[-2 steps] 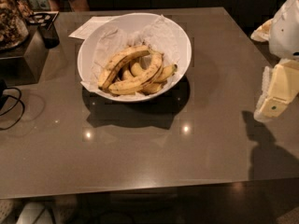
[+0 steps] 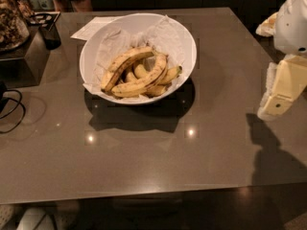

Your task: Pick banana from white bowl

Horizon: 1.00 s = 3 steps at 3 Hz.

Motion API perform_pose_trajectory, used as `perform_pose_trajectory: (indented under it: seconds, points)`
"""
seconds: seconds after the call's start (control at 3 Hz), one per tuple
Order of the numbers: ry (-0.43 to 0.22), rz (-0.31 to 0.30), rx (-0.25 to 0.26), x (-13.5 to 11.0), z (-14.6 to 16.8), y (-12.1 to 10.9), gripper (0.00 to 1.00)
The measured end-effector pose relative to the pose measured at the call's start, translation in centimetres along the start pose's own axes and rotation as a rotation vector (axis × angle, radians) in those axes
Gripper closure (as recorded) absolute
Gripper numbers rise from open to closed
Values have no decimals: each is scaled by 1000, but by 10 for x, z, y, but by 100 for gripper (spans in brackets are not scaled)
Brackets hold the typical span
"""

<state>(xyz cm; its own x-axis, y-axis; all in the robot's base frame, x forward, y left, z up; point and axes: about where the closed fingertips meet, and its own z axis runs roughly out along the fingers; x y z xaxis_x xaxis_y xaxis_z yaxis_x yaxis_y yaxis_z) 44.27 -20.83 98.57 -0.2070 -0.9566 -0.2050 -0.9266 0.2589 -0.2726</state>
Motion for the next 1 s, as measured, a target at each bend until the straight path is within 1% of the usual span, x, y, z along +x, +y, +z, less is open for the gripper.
perform_pose_trajectory:
  seconds: [0.33,0.67,1.0]
  points:
    - [-15,-61,3,-29,-9,-12,0]
    - [-33,-149,-4,-64,-6,-26,0]
    - [-42,-153,9,-68,-8,-28,0]
